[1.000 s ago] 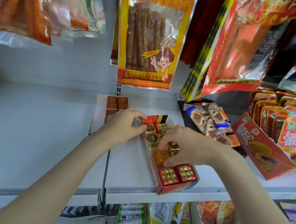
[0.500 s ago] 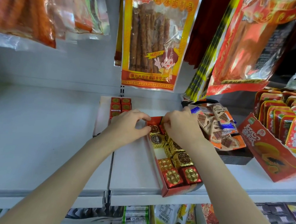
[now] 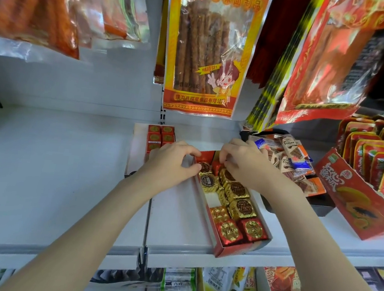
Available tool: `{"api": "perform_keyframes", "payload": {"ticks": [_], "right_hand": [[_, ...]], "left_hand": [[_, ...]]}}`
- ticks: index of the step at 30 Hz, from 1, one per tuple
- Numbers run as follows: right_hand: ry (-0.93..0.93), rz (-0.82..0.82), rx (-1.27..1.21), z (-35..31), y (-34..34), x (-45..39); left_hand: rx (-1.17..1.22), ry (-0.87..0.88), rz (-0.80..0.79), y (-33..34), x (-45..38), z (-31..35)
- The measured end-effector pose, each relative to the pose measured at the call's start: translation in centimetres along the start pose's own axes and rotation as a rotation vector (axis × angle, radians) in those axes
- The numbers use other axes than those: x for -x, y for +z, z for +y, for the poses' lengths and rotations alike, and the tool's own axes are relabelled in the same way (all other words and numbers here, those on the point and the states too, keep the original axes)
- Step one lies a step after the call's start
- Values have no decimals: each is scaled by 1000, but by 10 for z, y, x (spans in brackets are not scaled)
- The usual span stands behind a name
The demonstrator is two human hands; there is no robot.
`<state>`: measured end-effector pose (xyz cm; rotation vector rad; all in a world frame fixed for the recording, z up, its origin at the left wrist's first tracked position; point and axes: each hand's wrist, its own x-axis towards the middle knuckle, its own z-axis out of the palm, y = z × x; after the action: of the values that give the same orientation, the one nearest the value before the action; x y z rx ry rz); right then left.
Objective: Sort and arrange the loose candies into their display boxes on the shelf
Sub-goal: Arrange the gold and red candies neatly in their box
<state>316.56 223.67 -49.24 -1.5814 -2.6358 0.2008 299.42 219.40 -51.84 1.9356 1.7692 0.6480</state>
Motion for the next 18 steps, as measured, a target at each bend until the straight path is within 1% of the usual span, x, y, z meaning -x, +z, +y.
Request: {"api": "perform_keyframes", "payload": {"ticks": [5, 10, 14, 18], "right_hand": [[-29, -22, -94, 6, 2, -5], [8, -101, -323, 9, -11, -11], [11, -133, -319, 4, -11, -17], [78, -95, -228, -4, -9, -21]], "left_hand": [[-4, -4, -1, 0, 1, 0], [9, 3, 1, 0, 1, 1], [13, 2, 3, 0, 1, 1], [7, 6, 3, 0, 1, 2]]}}
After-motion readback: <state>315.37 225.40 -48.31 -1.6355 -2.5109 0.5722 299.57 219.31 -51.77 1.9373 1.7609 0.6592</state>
